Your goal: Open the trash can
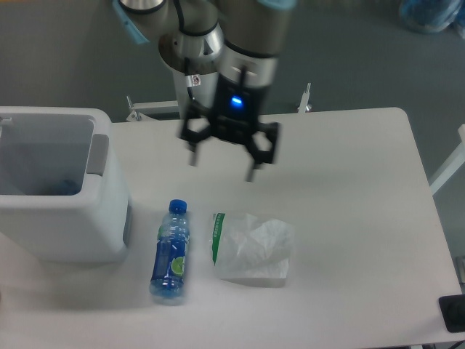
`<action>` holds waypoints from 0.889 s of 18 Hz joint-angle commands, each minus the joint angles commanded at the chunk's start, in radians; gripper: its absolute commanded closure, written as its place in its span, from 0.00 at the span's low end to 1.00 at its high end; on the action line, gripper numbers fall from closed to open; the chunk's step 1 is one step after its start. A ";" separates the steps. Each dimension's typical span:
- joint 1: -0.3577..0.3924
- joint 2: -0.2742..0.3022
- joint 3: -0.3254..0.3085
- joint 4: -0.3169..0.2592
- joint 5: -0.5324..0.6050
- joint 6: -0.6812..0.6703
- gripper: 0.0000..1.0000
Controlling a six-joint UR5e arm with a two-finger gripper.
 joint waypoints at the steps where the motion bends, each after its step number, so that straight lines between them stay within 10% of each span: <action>1: 0.018 -0.022 -0.002 0.012 0.006 0.040 0.00; 8: 0.117 -0.117 -0.031 0.019 0.118 0.394 0.00; 16: 0.114 -0.160 -0.035 0.046 0.190 0.442 0.00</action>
